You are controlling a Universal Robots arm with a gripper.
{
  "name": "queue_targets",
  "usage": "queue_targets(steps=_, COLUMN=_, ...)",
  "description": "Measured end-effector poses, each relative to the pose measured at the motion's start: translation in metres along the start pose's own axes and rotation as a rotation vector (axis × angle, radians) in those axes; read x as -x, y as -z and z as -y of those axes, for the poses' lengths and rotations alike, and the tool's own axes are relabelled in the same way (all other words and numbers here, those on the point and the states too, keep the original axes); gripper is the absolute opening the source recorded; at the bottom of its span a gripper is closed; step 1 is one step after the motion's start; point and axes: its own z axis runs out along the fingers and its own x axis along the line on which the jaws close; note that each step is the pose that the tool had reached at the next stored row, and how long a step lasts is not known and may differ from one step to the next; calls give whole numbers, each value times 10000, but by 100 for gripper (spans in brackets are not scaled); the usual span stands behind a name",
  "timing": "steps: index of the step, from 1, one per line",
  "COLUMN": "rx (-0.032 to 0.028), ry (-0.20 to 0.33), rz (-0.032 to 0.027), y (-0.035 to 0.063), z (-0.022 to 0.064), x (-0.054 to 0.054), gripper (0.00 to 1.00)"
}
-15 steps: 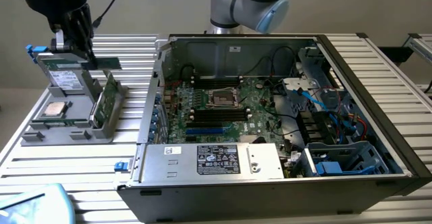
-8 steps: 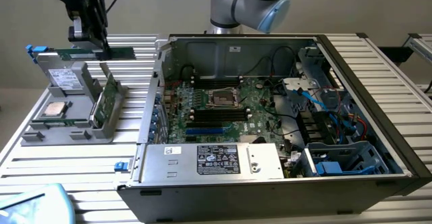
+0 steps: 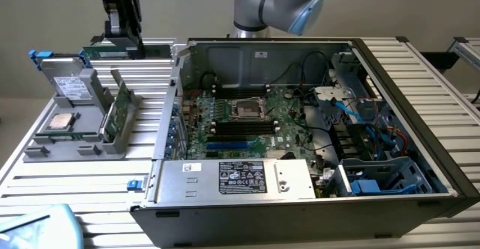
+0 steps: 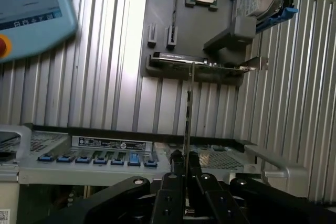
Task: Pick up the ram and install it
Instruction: 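Pick up the ram and move it above insertion slot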
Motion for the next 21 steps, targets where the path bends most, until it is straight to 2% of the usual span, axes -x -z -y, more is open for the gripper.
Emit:
queue_targets(steps=3, rx=-3, ry=3, rz=37, y=13, z=136, x=-12, gripper=14)
queue_targets(steps=15, rx=-6, ry=3, rz=38, y=52, z=677, x=-64, gripper=14)
queue_targets(steps=18, rx=-3, ry=1, rz=4, y=60, z=802, x=-76, gripper=14)
queue_targets(steps=21, rx=-1, ry=-3, rz=-68, y=66, z=911, x=-87, gripper=14)
